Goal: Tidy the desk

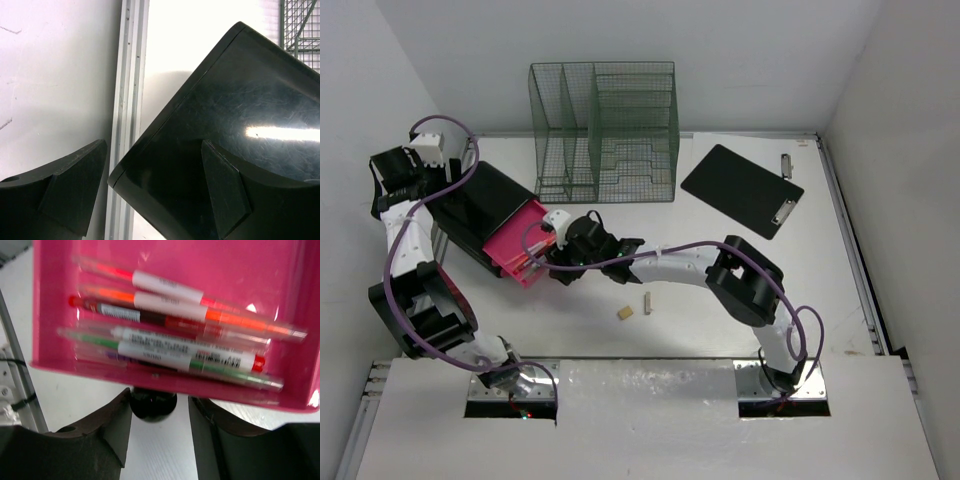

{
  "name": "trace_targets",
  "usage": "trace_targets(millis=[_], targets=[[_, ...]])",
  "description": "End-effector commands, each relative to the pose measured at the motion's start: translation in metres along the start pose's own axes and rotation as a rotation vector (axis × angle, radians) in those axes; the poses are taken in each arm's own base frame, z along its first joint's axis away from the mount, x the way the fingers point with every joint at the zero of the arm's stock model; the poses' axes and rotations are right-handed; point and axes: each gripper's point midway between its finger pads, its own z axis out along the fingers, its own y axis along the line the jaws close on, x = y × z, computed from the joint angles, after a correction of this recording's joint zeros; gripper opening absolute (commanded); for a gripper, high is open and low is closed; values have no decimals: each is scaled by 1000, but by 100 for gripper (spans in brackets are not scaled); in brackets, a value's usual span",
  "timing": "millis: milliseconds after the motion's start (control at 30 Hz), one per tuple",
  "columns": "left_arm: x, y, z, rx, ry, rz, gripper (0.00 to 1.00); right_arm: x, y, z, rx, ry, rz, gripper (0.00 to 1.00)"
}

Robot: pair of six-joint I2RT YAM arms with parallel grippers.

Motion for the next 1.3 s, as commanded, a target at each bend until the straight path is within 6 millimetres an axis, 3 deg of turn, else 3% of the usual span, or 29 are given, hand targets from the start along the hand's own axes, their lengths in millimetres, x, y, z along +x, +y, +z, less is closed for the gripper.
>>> trace_targets(millis=[0, 333, 633, 700, 767, 800, 833, 900, 1067, 1267], targets=[[46, -9, 9, 28, 161, -6, 75, -59, 10, -5, -7, -170, -4, 47], [48, -11, 10, 42, 160, 3, 75, -101, 6, 5, 13, -320, -6, 43], [48, -15, 11, 61, 148, 16, 75, -150, 5, 14, 13, -480, 6, 41], [50, -15, 12, 63, 152, 16, 75, -143, 1, 30, 21, -473, 5, 42], [50, -15, 12, 64, 150, 16, 75, -154, -1, 38, 26, -497, 3, 43], [51, -15, 13, 64, 155, 15, 75, -144, -6, 50, 37, -480, -2, 43], [51, -15, 13, 64, 153, 17, 75, -154, -6, 51, 40, -502, -3, 43], [52, -15, 13, 62, 157, 21, 75, -153, -14, 60, 66, -512, -6, 43], [52, -13, 12, 53, 158, 27, 75, -181, -14, 56, 74, -584, -66, 44], [52, -12, 11, 46, 158, 29, 75, -181, -14, 55, 80, -595, -79, 43]])
